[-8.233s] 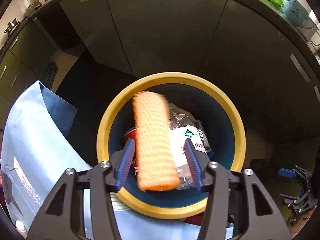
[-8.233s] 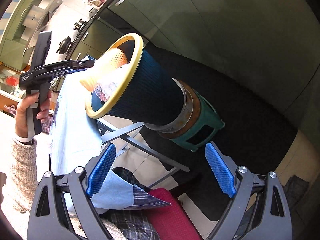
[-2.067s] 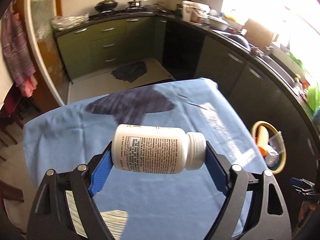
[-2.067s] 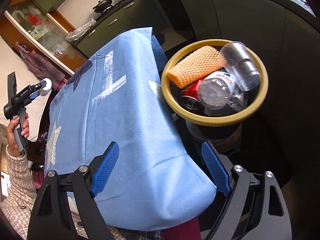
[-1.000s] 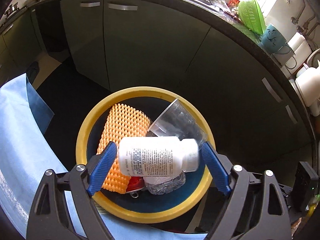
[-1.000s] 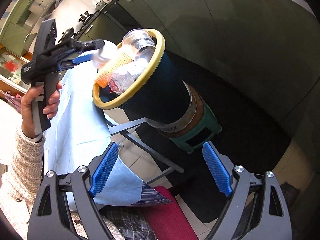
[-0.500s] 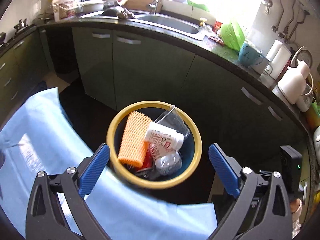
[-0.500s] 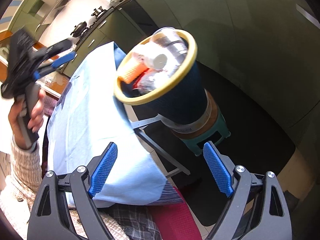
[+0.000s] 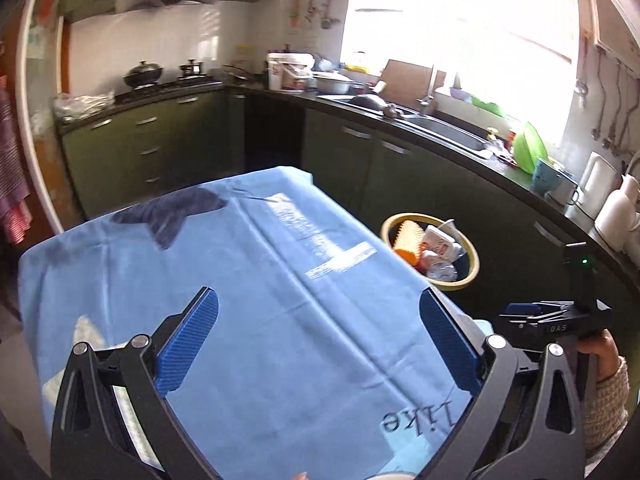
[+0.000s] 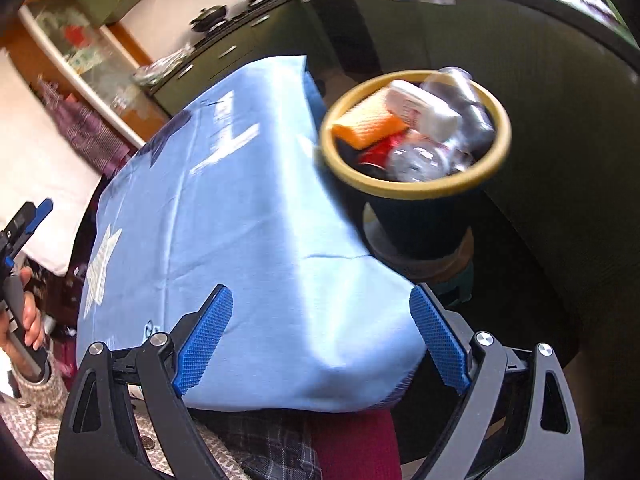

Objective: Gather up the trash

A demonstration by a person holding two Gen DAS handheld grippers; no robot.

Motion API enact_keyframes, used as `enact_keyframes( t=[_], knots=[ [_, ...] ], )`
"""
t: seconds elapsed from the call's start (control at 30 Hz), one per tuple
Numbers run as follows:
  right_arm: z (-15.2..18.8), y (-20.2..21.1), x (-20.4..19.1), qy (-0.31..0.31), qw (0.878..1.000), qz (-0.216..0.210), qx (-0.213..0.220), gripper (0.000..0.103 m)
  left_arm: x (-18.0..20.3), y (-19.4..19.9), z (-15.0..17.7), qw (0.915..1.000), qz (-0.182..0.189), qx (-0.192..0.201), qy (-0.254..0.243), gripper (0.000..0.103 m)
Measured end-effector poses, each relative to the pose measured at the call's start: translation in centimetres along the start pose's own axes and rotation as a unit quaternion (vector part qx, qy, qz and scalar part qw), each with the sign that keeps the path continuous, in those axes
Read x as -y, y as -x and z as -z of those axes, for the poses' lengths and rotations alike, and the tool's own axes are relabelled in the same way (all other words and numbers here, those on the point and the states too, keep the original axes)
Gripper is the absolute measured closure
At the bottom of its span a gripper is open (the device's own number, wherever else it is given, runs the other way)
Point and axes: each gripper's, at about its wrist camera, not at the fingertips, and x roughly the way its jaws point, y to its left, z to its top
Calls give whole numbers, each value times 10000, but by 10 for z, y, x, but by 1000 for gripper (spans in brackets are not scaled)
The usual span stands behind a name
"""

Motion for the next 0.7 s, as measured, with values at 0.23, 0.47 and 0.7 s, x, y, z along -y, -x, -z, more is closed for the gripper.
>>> enact_keyframes(
  t=[0.23,0.47,0.7],
  knots=[
    [11,22,-83,1016,9931,365,461,5,-55,83,47,9878,-1346,517,585,7],
    [34,63,-124,1429,9808,753,1094,5,-72,134,80,9741,-2024,558,840,7],
    [57,114,-146,1570,9682,949,1702,5,-72,173,94,9679,-2157,852,969,7]
  ],
)
